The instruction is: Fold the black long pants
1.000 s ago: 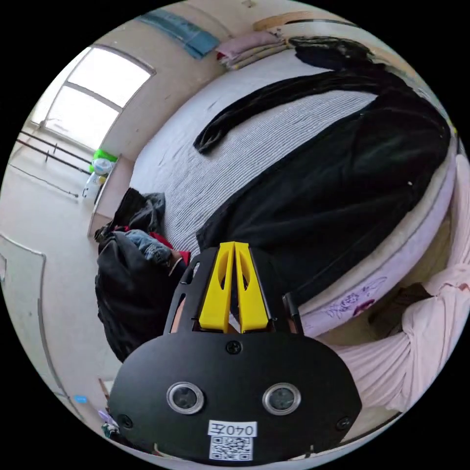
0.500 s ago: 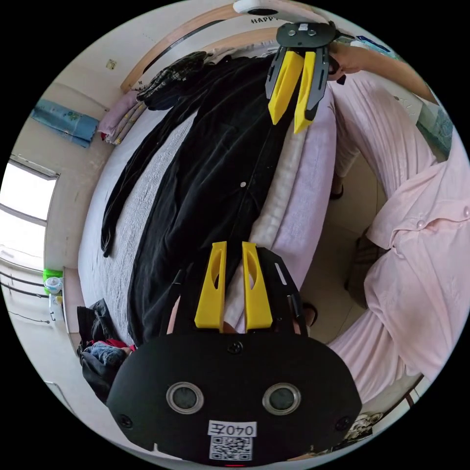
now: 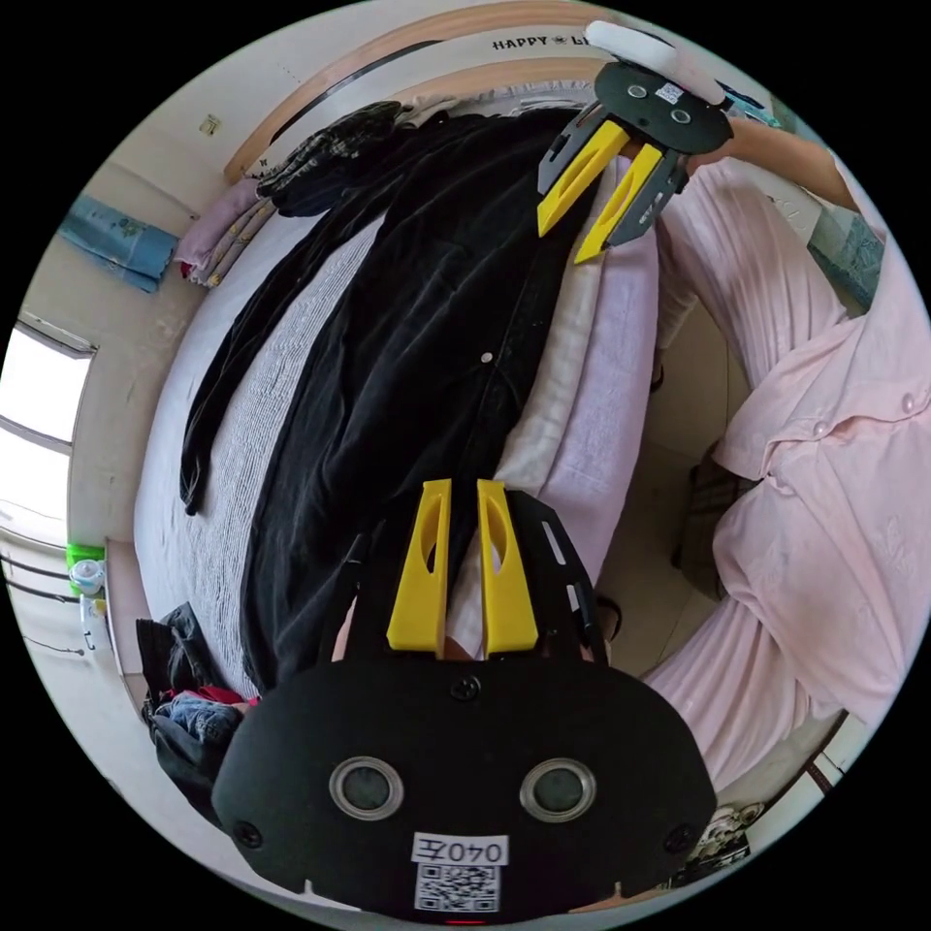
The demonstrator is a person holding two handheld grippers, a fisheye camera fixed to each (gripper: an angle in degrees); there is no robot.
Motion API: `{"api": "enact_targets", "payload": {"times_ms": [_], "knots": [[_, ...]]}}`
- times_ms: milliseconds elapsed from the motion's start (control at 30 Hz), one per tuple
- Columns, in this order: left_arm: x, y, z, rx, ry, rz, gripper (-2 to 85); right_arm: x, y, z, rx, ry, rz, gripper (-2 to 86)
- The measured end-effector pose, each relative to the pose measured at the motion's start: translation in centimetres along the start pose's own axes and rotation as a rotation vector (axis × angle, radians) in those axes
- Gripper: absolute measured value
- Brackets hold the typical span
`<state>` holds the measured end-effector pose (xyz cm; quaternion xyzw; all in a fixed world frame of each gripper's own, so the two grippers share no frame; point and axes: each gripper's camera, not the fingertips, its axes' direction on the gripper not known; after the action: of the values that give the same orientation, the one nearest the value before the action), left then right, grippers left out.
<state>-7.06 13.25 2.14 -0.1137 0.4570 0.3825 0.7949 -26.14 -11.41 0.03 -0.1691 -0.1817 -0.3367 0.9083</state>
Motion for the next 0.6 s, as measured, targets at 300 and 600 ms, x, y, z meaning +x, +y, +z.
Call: {"api": "enact_targets", "payload": {"times_ms": [300,600], "knots": [[-4.6,-1.2,-1.4,-0.003,0.191,-0.084,-1.1,1.9,-1.8,0.5,-0.008,-0.15,0.061,5.8],[-3.3,-2.4,-5.2,-0.008,0.205,0.067,-0.9,1.5,-2.9,-0.6,-0.008,-0.161,-0.043,-0.3]]}}
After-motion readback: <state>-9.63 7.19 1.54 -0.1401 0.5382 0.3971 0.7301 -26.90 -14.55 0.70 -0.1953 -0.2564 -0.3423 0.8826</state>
